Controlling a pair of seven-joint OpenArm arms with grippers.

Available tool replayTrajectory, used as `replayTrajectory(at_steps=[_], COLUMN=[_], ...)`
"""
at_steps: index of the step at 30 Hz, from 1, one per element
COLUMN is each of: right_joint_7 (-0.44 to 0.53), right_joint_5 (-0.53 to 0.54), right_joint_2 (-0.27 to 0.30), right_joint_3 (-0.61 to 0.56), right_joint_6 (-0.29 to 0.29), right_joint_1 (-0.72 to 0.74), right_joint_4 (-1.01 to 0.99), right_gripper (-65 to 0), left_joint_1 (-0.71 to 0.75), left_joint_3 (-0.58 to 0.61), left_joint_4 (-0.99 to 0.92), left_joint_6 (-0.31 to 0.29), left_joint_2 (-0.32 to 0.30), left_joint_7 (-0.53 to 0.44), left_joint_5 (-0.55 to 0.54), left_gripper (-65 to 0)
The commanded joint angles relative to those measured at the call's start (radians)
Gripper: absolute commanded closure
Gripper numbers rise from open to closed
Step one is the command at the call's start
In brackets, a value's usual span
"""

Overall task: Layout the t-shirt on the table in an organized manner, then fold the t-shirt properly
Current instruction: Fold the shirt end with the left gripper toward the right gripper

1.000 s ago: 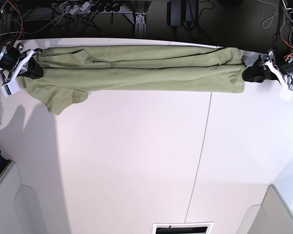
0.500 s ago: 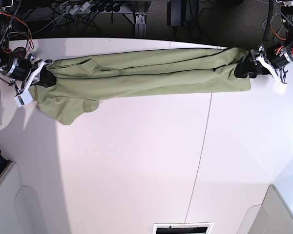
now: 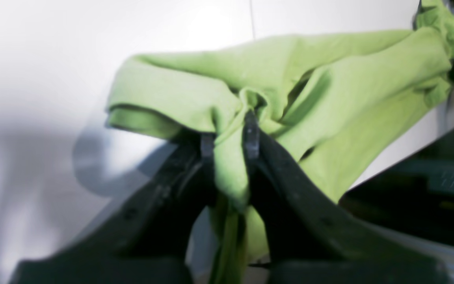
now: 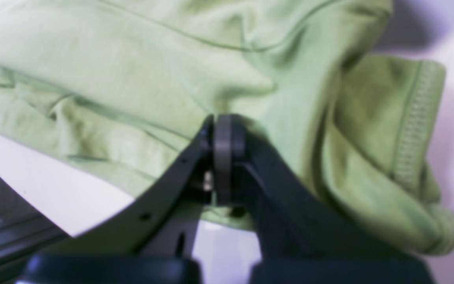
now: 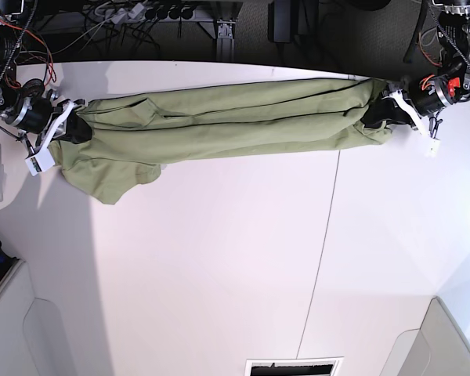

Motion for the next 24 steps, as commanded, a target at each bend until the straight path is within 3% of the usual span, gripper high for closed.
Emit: replayTrajectory(at_steps=[1,10,12,18,22,24], right_joint_7=[0.008,0.026,0.024,0.019,0.019,0.019], right_joint_5=[0.004,0.008,0.008,0.003,0.000,-0.013], right_joint_2=[0.016,0.011,0.001,-0.029,-0.049,-0.060], right_joint_3=[0.004,0.004,0.004,0.004,0.004,0.004], right_joint_6=[0.006,-0.002,-0.002,-0.002,-0.002,-0.002], right_joint_1=[0.008,0.048,0.063,0.068,0.068,0.068], right_joint_4=[0.010,0.010,0.010,0.010,0.010,0.010], right_gripper=[0.0,0.0,0.0,0.0,0.0,0.0], left_joint_1=[-0.024,-0.235,-0.261,-0.278,-0.280,-0.283], left_joint_3=[-0.002,0.000,0.000,0.026,0.140,0.212], left_joint_4=[0.005,0.005,0.006,0.103,0.252,0.337], left_joint_6=[0.014,0.014,0.014,0.014,0.014,0.014], left_joint_2=[-0.027,-0.105,-0.127,-0.134,-0.116,-0.093], left_joint_7=[0.021,0.021,0.040,0.229,0.226,0.198], left_joint_5=[0.052,0.193,0.160,-0.122,-0.118,-0.066], left_gripper=[0.0,0.0,0.0,0.0,0.0,0.0])
